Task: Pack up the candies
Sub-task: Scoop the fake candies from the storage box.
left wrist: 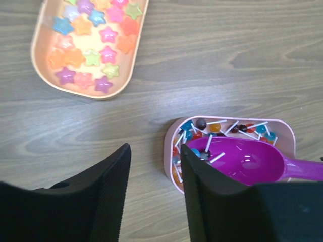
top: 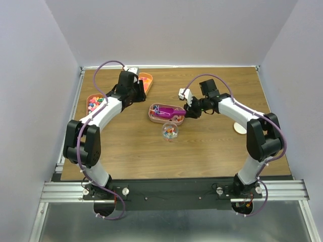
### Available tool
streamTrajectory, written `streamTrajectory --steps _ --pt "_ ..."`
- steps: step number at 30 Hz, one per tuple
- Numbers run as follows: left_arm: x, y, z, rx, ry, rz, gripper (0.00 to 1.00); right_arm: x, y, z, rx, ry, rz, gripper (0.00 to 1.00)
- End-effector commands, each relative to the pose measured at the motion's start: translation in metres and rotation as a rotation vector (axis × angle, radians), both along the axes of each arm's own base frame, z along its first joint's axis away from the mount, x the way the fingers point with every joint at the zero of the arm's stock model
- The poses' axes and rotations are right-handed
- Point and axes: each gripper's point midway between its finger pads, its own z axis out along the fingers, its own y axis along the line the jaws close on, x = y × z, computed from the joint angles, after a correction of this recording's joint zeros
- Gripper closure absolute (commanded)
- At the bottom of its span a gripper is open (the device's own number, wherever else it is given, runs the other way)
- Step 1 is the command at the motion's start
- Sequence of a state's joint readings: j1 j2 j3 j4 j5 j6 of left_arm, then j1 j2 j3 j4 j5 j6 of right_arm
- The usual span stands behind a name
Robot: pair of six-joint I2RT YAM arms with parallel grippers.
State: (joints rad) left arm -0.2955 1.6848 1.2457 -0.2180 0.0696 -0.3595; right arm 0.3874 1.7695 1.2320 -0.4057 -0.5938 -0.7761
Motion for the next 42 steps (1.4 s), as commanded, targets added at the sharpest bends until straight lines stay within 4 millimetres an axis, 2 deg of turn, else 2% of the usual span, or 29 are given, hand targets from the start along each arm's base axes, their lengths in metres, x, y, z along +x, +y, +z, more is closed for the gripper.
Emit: streamTrajectory --steps 1,7,12,21,25,31,34,42 --pt "0.006 0.02 0.022 0.04 -0.078 0.083 0.45 0.0 0.007 0.028 0.082 -0.059 0.019 0.99" --pt "0.006 0.026 0.023 0.06 -0.088 0.101 0.39 -0.002 0.006 0.027 0.095 -0.054 0.021 0.99" --pt "0.006 0.026 0.022 0.064 -0.084 0.097 0.39 -0.003 0.003 0.024 0.097 -0.048 0.016 0.99" --pt "0.006 0.028 0.026 0.067 -0.097 0.105 0.4 -0.003 0.002 0.036 0.118 -0.075 0.011 0.99" --pt "0.006 0.027 0.023 0.066 -0.089 0.094 0.4 -0.004 -0.002 0.033 0.106 -0.069 -0.006 0.99" --pt "0.004 0.017 0.008 0.045 -0.05 0.059 0.45 -0.001 -0.008 0.024 0.069 -0.058 -0.042 0.99" --pt "0.0 0.004 -0.002 0.014 -0.015 0.012 0.47 -0.001 -0.013 0.021 0.045 -0.056 -0.072 0.99" --pt "-0.009 -0.019 -0.025 0.027 0.042 -0.041 0.47 -0.002 -0.027 0.029 -0.018 -0.055 -0.126 0.99"
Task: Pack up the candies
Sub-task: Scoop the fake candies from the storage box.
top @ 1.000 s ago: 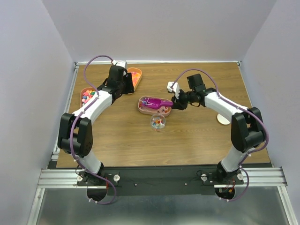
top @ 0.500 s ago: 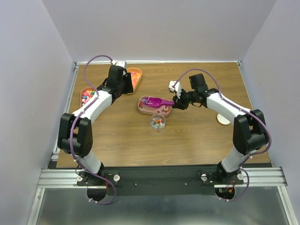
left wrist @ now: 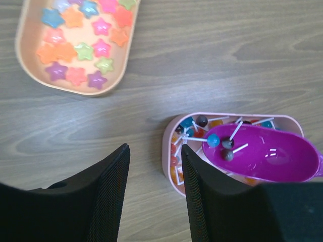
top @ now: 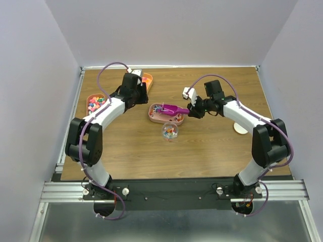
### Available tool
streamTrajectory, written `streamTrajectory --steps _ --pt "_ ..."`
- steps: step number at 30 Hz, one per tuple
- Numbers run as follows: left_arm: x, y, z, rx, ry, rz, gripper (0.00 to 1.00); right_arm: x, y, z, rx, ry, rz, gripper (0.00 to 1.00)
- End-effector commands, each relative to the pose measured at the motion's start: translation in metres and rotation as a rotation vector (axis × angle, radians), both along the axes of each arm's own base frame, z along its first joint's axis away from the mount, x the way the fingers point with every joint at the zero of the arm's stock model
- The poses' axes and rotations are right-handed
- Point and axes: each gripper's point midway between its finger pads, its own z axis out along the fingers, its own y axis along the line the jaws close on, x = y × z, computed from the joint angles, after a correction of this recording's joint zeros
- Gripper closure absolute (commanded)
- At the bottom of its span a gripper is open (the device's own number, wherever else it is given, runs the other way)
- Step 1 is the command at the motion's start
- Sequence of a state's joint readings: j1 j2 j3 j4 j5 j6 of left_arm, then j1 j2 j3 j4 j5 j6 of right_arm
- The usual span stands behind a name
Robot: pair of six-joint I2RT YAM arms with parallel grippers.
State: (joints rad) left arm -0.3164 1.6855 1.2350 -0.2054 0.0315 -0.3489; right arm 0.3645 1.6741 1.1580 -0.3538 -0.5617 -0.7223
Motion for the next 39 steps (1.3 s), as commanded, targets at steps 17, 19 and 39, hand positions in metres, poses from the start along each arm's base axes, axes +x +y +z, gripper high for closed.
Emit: streamTrajectory --steps 17,19,39 --pt "-0.019 -0.039 -0.05 0.06 0.12 -0.085 0.48 -0.011 -0.019 0.023 -0.149 0.06 -0.043 0.99" --pt "-0.019 -0.039 -0.053 0.066 0.126 -0.083 0.48 -0.011 -0.017 0.027 -0.168 0.061 -0.042 0.99" --pt "-0.022 -0.051 -0.057 0.053 0.141 -0.121 0.53 -0.017 -0.014 0.013 -0.457 0.13 -0.069 0.99"
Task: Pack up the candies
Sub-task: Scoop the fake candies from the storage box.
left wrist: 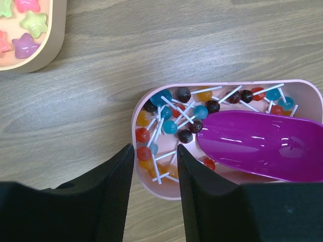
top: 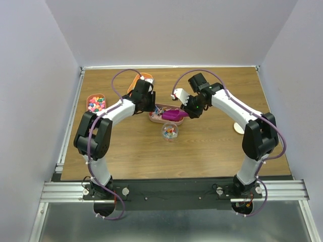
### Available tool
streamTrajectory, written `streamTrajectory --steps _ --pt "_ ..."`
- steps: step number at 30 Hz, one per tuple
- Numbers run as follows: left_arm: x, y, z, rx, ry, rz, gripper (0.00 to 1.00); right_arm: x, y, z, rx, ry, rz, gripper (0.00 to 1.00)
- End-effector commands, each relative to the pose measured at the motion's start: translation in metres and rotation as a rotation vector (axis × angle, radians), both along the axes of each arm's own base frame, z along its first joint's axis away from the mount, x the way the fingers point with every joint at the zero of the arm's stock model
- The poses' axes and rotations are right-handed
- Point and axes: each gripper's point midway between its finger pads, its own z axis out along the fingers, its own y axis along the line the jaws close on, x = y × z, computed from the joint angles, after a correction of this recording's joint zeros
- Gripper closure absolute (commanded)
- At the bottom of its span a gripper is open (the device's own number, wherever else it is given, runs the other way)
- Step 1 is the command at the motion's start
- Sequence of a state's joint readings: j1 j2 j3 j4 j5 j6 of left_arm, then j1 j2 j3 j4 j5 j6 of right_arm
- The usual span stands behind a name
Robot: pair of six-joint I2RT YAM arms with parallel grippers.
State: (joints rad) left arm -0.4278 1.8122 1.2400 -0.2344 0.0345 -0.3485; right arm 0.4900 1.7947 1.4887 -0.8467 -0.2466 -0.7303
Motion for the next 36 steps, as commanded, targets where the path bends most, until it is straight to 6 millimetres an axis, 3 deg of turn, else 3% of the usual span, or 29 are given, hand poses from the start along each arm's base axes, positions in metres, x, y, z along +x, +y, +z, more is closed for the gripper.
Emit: streamTrajectory --steps 1,9,23,29,34,36 --pt "0.003 -0.005 0.002 -0.002 0.001 -0.009 0.53 0.002 -0.003 0.005 -0.109 -0.012 -0.022 0.99" --pt "0.0 -0.013 0.0 -0.036 0.017 -0.034 0.54 0.016 0.021 0.017 -0.119 -0.051 0.007 0.99" --pt "-0.003 -0.017 -0.007 -0.049 0.042 -0.05 0.54 0.018 0.05 0.0 -0.026 -0.045 0.096 0.99" --pt "-0.001 -0.018 0.004 -0.057 0.019 -0.047 0.54 0.02 0.058 -0.006 0.013 -0.061 0.109 0.99" --pt "0.014 0.015 0.031 0.049 -0.093 0.079 0.54 0.019 0.048 -0.011 -0.027 -0.063 0.093 0.99" --pt "0.015 0.028 0.029 0.11 -0.095 0.118 0.54 0.021 0.046 -0.009 -0.034 -0.074 0.087 0.99"
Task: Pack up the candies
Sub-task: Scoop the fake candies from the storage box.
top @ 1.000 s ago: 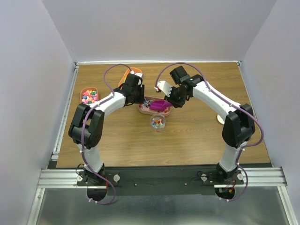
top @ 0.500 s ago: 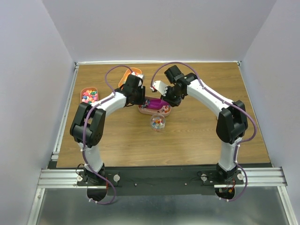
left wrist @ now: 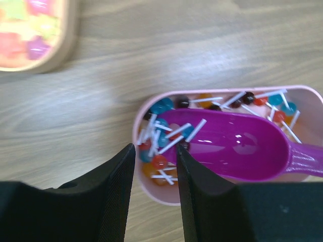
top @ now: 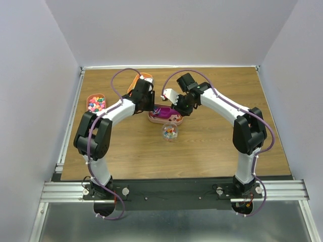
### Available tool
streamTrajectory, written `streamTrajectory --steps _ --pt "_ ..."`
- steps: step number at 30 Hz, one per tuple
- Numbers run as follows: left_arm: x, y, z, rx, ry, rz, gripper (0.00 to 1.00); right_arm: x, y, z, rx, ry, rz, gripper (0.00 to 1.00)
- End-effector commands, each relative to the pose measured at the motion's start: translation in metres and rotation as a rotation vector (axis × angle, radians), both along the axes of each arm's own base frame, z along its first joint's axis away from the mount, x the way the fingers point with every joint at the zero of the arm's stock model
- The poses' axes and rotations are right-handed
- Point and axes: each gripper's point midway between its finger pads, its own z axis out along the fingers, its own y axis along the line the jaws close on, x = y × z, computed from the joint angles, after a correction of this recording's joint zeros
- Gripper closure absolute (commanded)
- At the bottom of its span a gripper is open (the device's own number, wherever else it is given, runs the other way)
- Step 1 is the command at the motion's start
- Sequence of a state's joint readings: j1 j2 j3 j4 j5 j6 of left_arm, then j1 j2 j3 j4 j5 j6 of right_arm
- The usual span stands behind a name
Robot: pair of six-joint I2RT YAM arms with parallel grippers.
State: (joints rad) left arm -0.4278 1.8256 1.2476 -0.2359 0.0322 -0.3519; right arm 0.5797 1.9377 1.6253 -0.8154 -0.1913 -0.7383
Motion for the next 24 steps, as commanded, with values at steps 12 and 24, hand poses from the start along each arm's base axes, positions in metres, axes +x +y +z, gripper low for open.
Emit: streamTrajectory --steps 12,24 --pt "0.001 0.01 -0.017 0.099 0.041 0.021 0.62 0.004 0.003 0.008 0.001 -0.047 0.02 0.99" --pt "-0.003 -0.004 -0.021 0.08 0.059 -0.025 0.83 0.001 0.017 -0.001 0.081 -0.04 0.053 0.99"
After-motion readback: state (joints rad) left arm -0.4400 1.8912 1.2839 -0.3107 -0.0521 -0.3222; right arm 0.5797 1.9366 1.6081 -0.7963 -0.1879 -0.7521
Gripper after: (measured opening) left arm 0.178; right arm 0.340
